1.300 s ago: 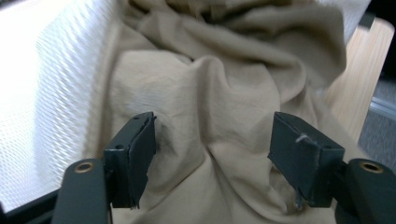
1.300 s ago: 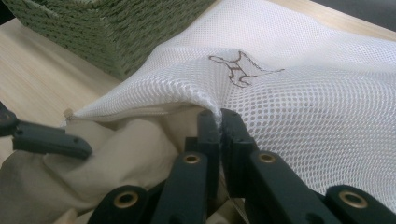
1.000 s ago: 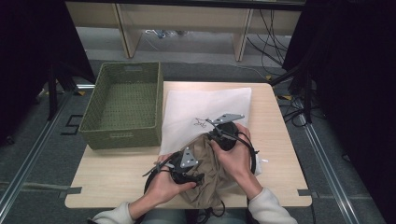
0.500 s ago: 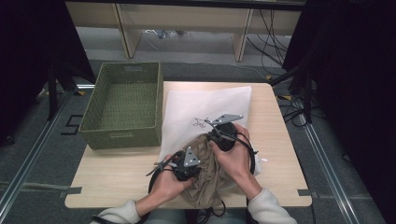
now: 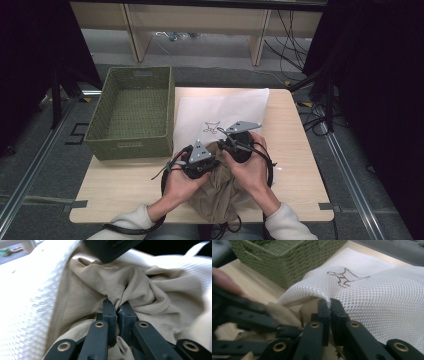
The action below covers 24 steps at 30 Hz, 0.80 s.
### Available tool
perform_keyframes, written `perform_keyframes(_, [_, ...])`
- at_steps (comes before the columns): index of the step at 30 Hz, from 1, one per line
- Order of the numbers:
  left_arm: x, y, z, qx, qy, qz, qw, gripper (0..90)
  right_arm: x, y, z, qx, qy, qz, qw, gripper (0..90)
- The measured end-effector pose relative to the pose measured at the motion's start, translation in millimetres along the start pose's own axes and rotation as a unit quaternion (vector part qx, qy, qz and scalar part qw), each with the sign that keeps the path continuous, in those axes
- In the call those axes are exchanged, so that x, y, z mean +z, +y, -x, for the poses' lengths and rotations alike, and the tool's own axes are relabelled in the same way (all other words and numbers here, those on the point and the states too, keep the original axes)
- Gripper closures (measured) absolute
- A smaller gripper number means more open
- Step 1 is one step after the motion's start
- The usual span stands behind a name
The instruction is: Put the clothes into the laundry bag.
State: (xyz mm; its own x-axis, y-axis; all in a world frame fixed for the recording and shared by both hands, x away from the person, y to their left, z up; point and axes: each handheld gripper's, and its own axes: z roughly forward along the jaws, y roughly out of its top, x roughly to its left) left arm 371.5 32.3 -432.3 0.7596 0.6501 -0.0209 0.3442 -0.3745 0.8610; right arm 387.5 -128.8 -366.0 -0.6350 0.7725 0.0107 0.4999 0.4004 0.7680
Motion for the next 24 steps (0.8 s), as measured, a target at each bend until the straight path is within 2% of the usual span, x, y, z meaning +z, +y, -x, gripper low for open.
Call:
perform_keyframes(1, [11.7, -5.2, -9.0, 0.019, 0.018, -0.014, 0.9995, 84.3, -0.3, 0.3, 2.8, -0.019, 0.001, 0.002, 0.9998, 88.3])
perform_keyframes(2, [11.7, -5.2, -9.0, 0.019, 0.018, -0.014, 0.9995, 84.1, 0.0, 0.1, 4.4, -0.026, 0.000, 0.003, 0.9997, 88.3])
perform_keyframes(3, [24.1, -14.1, -15.0, 0.008, 0.025, -0.035, 0.9991, 83.6, -0.7, -0.3, 3.8, -0.014, -0.004, -0.001, 0.9999, 88.3])
perform_keyframes(5, [30.2, -20.3, -17.3, 0.008, 0.022, -0.040, 0.9989, 81.6, 0.8, -1.2, 6.9, -0.017, -0.002, -0.003, 0.9999, 88.3])
perform_keyframes(7, [29.5, -20.8, -16.7, 0.011, 0.023, -0.039, 0.9989, 80.6, 1.6, -1.8, 7.8, -0.012, -0.004, -0.005, 0.9999, 88.3])
perform_keyframes(8, [26.9, -19.7, -14.6, 0.017, 0.022, -0.038, 0.9989, 78.8, 2.3, -2.0, 9.3, -0.007, -0.001, -0.008, 0.9999, 88.3])
perform_keyframes(9, [25.0, -18.6, -13.6, 0.019, 0.021, -0.036, 0.9989, 76.0, 3.6, -2.8, 11.8, -0.019, -0.002, -0.007, 0.9998, 88.3])
perform_keyframes(10, [22.7, -17.8, -12.3, 0.016, 0.021, -0.032, 0.9991, 73.4, 3.9, -3.1, 11.3, -0.007, -0.004, -0.011, 0.9999, 88.3])
perform_keyframes(11, [17.3, -15.6, -10.7, 0.012, 0.017, -0.027, 0.9994, 64.1, 4.2, -3.7, 10.8, 0.007, -0.007, -0.015, 0.9998, 88.3])
perform_keyframes(12, [17.3, -15.6, -10.7, 0.012, 0.017, -0.027, 0.9994, 59.7, 4.2, -3.7, 10.8, 0.007, -0.007, -0.015, 0.9998, 88.3])
perform_keyframes(13, [9.6, -13.2, -9.0, 0.003, 0.016, -0.021, 0.9996, 56.6, 3.8, -4.3, 10.0, 0.016, -0.008, -0.020, 0.9996, 88.3])
perform_keyframes(15, [4.2, -11.4, -7.9, 0.007, 0.012, -0.020, 0.9997, 53.5, 4.1, -4.2, 11.4, 0.009, -0.009, -0.018, 0.9998, 88.3])
perform_keyframes(16, [0.5, -10.4, -6.3, 0.002, 0.011, -0.018, 0.9998, 50.6, 4.3, -4.2, 11.6, 0.008, -0.010, -0.018, 0.9997, 88.2])
perform_keyframes(17, [-9.9, -8.2, -4.7, 0.009, 0.008, -0.018, 0.9998, 46.5, 4.5, -4.8, 12.0, 0.004, -0.011, -0.021, 0.9997, 88.2])
perform_keyframes(20, [-19.4, -6.2, -2.5, 0.015, 0.005, -0.009, 0.9998, 44.3, 4.6, -4.8, 11.0, 0.013, -0.010, -0.024, 0.9996, 88.2])
perform_keyframes(21, [-24.8, -4.8, -1.8, 0.015, 0.000, -0.013, 0.9998, 43.6, 5.0, -4.8, 10.8, 0.016, -0.012, -0.023, 0.9995, 88.2])
perform_keyframes(22, [-28.4, -4.4, 0.5, 0.003, 0.000, -0.004, 1.0000, 43.5, 5.0, -4.9, 11.1, 0.016, -0.012, -0.024, 0.9995, 88.2])
perform_keyframes(23, [-37.4, -1.9, 2.4, 0.010, -0.004, -0.003, 0.9999, 41.8, 5.6, -5.2, 13.7, 0.002, -0.012, -0.023, 0.9996, 88.2])
perform_keyframes(24, [-37.4, -1.9, 2.4, 0.010, -0.004, -0.003, 0.9999, 41.0, 5.6, -5.2, 13.7, 0.002, -0.012, -0.023, 0.9996, 88.2])
